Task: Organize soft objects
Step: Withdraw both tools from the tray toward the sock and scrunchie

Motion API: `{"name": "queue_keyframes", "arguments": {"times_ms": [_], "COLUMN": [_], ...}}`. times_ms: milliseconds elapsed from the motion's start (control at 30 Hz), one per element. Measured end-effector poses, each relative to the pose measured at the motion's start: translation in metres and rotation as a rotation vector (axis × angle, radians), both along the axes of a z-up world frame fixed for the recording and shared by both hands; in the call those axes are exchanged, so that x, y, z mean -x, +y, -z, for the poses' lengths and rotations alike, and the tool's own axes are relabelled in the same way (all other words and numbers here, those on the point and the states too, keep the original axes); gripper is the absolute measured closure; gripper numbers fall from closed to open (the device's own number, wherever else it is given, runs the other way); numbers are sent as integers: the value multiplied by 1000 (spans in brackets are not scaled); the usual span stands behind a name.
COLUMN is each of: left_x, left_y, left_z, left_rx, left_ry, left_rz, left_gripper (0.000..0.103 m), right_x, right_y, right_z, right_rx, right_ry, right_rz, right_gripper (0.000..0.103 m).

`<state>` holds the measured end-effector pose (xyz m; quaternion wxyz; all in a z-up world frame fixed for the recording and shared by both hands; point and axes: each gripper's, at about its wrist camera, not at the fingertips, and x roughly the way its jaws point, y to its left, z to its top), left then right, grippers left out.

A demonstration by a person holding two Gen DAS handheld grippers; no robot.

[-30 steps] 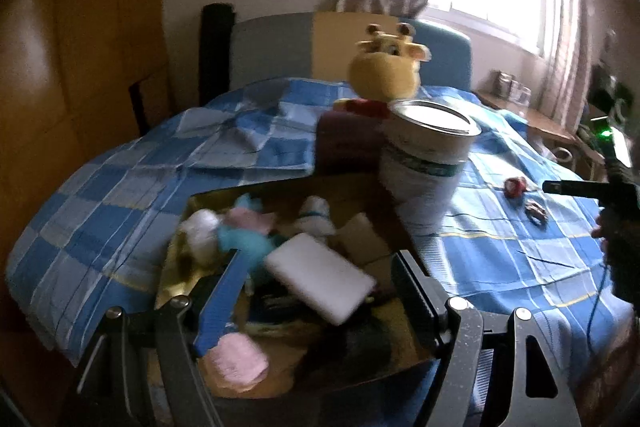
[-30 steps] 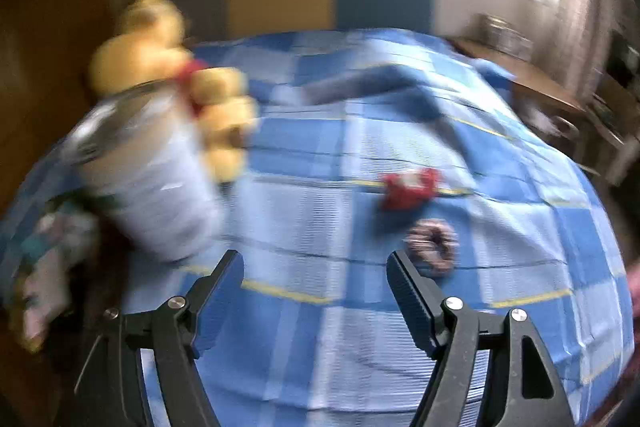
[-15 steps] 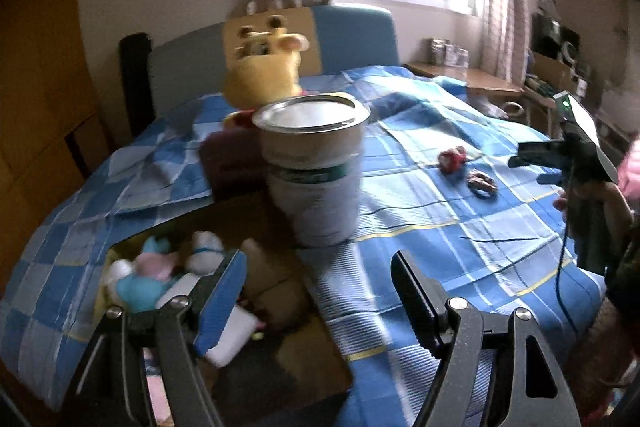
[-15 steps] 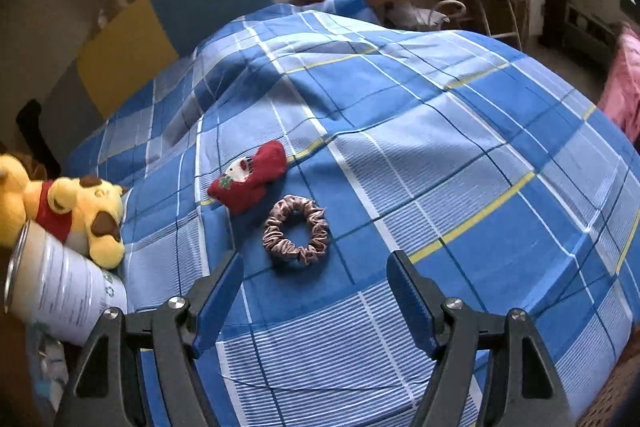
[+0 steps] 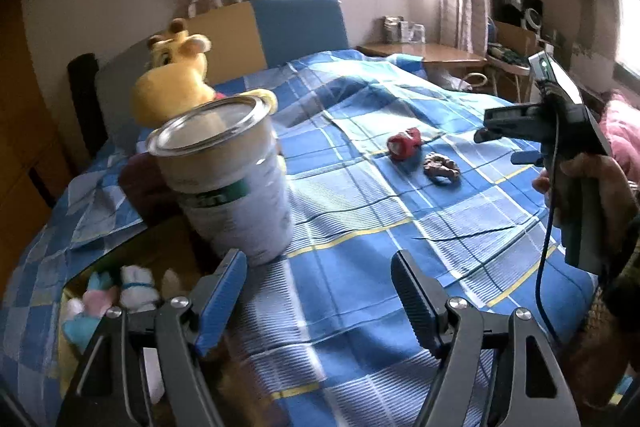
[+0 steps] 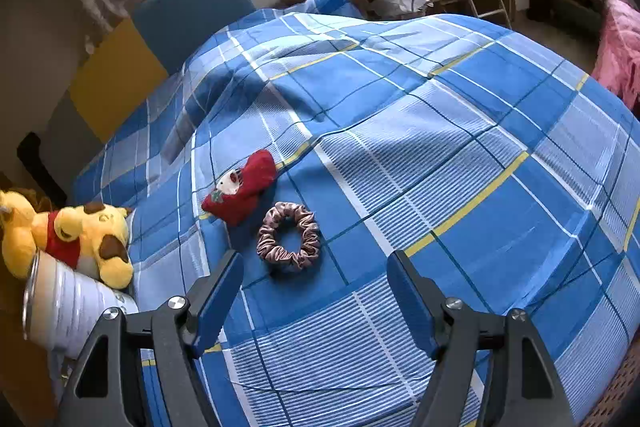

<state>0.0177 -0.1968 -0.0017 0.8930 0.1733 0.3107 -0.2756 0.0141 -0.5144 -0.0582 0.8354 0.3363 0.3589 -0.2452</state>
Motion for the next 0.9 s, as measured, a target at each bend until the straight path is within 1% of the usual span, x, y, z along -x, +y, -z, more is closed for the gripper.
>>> {"name": "queue_keyframes", "arguments": {"times_ms": [167, 500, 667, 767, 900], "left_x": [-1, -11, -17, -27, -42], "left_y": [-20, -49, -68, -81, -101], "left_z": [6, 22, 32, 38, 46], "left_rx": [-19, -35, -49, -40, -20], "left_ry": [8, 63, 80, 121, 180], "left_rz": [32, 66, 93, 105, 119], "left_gripper": [28, 28, 28, 28, 28], "right_x": [5, 13, 22, 26, 31], "right_y": [-7, -18, -27, -32, -37], "right_z": [1, 4, 7, 10, 12], "right_rx": [-30, -82, -120, -153, -171], "right_ry": [-18, -38, -59, -67, -75], "right_rz": [32, 78, 131, 152, 183], "right_gripper": [28, 28, 28, 28, 28]}}
